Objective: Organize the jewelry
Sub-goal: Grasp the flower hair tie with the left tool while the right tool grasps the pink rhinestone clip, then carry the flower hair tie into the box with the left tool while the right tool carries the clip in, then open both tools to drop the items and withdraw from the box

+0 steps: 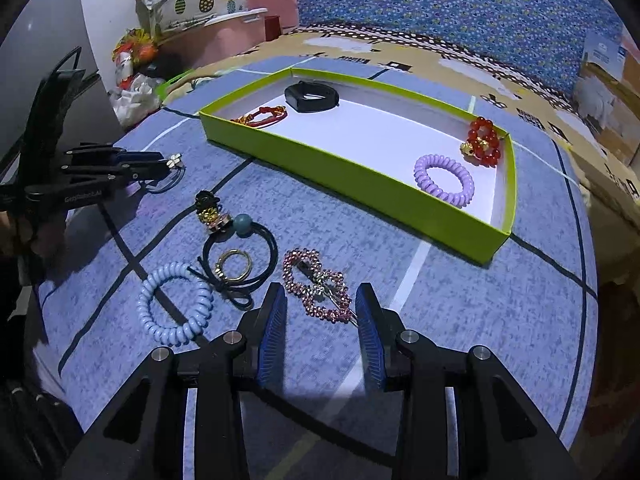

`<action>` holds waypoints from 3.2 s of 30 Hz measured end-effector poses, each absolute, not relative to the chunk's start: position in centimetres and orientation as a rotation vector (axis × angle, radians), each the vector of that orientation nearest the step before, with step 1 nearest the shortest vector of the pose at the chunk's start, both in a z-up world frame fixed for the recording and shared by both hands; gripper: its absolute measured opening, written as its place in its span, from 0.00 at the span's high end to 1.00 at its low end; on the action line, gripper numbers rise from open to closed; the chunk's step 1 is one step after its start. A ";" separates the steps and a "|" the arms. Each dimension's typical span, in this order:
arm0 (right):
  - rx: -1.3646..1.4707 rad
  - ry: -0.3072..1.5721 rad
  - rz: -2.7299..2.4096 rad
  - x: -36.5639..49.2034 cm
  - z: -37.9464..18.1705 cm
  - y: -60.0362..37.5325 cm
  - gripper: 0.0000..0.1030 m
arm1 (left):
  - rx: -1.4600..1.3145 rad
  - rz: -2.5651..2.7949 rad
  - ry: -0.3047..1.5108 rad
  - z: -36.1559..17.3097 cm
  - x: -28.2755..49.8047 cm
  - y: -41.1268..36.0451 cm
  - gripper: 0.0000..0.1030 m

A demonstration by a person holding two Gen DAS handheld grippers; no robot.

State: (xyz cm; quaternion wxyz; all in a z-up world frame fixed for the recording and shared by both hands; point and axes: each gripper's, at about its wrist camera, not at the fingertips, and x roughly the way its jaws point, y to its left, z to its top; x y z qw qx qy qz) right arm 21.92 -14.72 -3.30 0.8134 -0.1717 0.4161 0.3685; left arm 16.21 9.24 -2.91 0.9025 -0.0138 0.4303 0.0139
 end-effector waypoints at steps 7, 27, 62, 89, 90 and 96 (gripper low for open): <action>-0.306 0.861 0.736 20.7 -2.9 -15.1 0.92 | -0.026 0.007 0.891 -2.8 15.8 8.7 0.96; -0.139 0.801 0.663 18.7 -1.0 -16.6 0.93 | -0.099 -0.096 0.837 -1.5 13.7 7.2 0.99; -0.044 0.735 0.604 27.7 2.2 -15.1 0.93 | -0.133 -0.128 0.729 3.2 22.5 6.4 0.99; -0.065 0.873 0.497 36.9 -1.9 -13.7 0.90 | -0.096 -0.093 0.855 -0.9 28.1 6.0 0.96; -0.063 0.868 0.500 36.8 -1.7 -13.8 0.85 | -0.093 -0.096 0.854 -0.8 28.0 6.0 0.94; -0.060 0.834 0.511 35.6 -0.5 -14.2 0.82 | -0.087 -0.107 0.828 -0.2 27.2 5.8 0.76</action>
